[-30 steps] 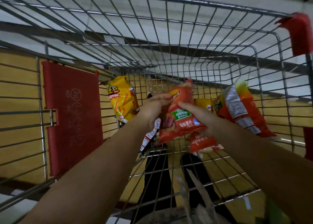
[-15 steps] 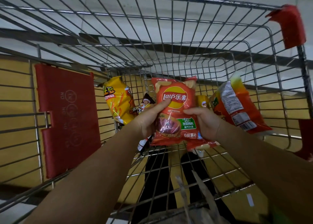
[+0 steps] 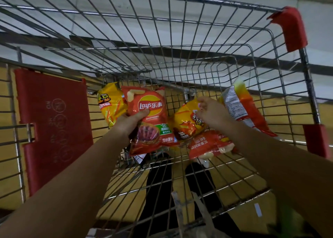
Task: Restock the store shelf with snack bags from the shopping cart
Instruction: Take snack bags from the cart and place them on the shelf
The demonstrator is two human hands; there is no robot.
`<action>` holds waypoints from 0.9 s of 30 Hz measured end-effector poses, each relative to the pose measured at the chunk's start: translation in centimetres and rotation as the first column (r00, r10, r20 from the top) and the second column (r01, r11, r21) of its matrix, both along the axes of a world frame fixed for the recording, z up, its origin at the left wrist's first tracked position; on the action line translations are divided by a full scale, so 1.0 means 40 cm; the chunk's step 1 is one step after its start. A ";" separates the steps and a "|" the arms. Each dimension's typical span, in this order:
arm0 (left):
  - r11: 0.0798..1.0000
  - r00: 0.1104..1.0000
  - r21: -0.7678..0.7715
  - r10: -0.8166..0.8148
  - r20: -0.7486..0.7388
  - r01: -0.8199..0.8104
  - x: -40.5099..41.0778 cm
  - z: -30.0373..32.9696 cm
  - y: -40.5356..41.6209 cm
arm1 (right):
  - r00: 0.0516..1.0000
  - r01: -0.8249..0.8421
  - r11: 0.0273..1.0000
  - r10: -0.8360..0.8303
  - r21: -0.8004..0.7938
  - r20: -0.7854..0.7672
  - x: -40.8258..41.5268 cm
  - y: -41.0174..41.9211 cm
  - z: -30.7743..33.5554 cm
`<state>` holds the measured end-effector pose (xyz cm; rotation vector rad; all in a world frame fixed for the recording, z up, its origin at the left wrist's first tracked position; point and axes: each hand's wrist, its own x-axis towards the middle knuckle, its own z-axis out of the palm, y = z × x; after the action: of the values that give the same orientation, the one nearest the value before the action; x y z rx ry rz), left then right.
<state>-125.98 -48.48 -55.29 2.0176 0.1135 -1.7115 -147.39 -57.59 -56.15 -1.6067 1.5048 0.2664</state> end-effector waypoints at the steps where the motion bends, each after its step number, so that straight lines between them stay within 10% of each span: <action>1: 1.000 1.000 -0.003 0.000 0.002 0.000 0.002 -0.001 0.000 | 0.994 -0.106 0.994 0.106 0.012 -0.031 -0.001 0.005 -0.013; 6: 1.000 1.000 -0.029 0.004 0.016 -0.003 0.020 -0.009 -0.003 | 0.898 -0.405 0.914 0.400 0.010 -0.183 -0.008 0.033 -0.074; 17: 0.995 0.996 0.023 -0.093 -0.014 0.093 0.037 -0.031 0.033 | 0.995 0.085 0.983 -0.093 0.164 0.043 -0.017 -0.016 -0.113; 22: 0.996 0.996 0.015 -0.086 -0.029 0.086 0.039 -0.024 0.037 | 0.989 -0.089 0.991 0.100 0.101 -0.107 -0.010 -0.015 -0.097; 27: 1.000 1.000 -0.013 -0.005 -0.012 0.005 0.043 -0.008 0.036 | 0.998 0.041 0.996 -0.044 -0.073 -0.035 0.010 -0.027 -0.053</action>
<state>-124.25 -47.03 -55.60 2.0004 0.1015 -1.7234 -146.99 -58.65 -58.25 -1.6327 1.5906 0.2207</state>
